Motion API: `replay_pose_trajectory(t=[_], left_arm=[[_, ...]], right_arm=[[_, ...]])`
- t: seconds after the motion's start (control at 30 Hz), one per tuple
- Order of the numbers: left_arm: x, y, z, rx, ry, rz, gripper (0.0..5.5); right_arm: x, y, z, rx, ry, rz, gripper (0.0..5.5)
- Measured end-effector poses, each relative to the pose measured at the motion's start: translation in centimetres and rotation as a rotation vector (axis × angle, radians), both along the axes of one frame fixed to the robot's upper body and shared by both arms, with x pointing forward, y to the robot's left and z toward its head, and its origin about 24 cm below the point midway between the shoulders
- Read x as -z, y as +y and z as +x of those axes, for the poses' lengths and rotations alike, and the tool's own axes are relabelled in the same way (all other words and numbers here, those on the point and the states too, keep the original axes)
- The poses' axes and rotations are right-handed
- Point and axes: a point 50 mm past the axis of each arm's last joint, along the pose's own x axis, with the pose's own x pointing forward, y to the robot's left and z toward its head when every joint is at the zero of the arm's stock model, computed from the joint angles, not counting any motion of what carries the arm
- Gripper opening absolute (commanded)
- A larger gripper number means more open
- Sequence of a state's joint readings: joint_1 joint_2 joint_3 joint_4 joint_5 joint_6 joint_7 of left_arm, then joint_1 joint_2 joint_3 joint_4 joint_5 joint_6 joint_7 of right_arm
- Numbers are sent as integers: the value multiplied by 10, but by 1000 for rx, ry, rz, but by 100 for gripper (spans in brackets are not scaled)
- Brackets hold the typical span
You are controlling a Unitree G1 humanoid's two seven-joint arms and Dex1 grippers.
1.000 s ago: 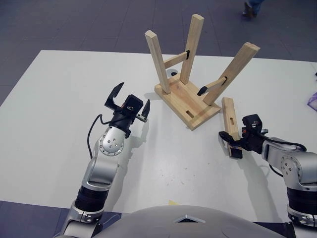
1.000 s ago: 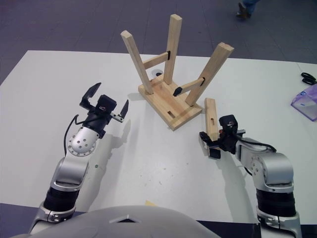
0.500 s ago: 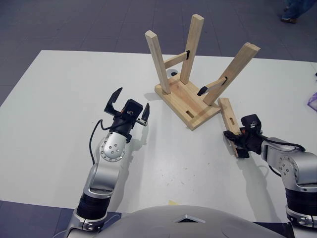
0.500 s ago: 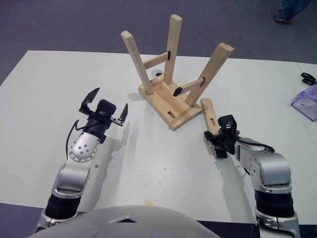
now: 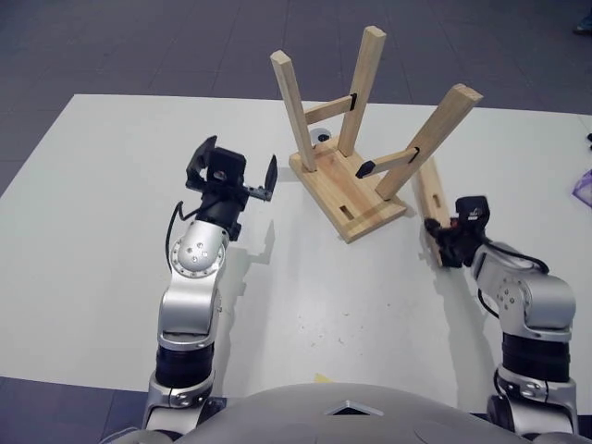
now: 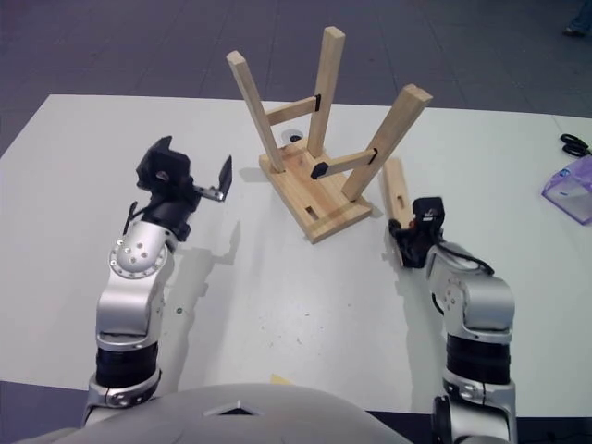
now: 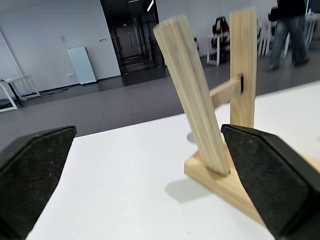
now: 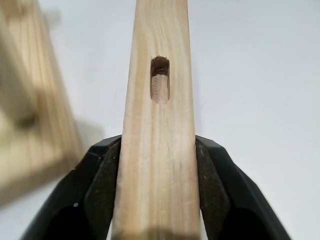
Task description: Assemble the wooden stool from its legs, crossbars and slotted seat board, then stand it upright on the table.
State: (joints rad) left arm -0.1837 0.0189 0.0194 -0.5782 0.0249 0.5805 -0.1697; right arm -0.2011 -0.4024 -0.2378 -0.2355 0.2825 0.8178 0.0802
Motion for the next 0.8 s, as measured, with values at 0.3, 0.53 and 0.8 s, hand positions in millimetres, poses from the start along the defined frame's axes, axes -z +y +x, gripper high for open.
replay_pose_trajectory(t=[0.3, 0.53, 0.8], left_arm=[[-74, 12, 2, 217, -168, -432, 540], [-71, 9, -6, 358, -52, -661, 540], [-74, -12, -15, 509, 3, -668, 540]], right_arm=[[-126, 14, 36, -112, -732, -298, 207], [-142, 67, 16, -567, -884, -303, 207], [-99, 113, -9, -924, -681, -113, 207]])
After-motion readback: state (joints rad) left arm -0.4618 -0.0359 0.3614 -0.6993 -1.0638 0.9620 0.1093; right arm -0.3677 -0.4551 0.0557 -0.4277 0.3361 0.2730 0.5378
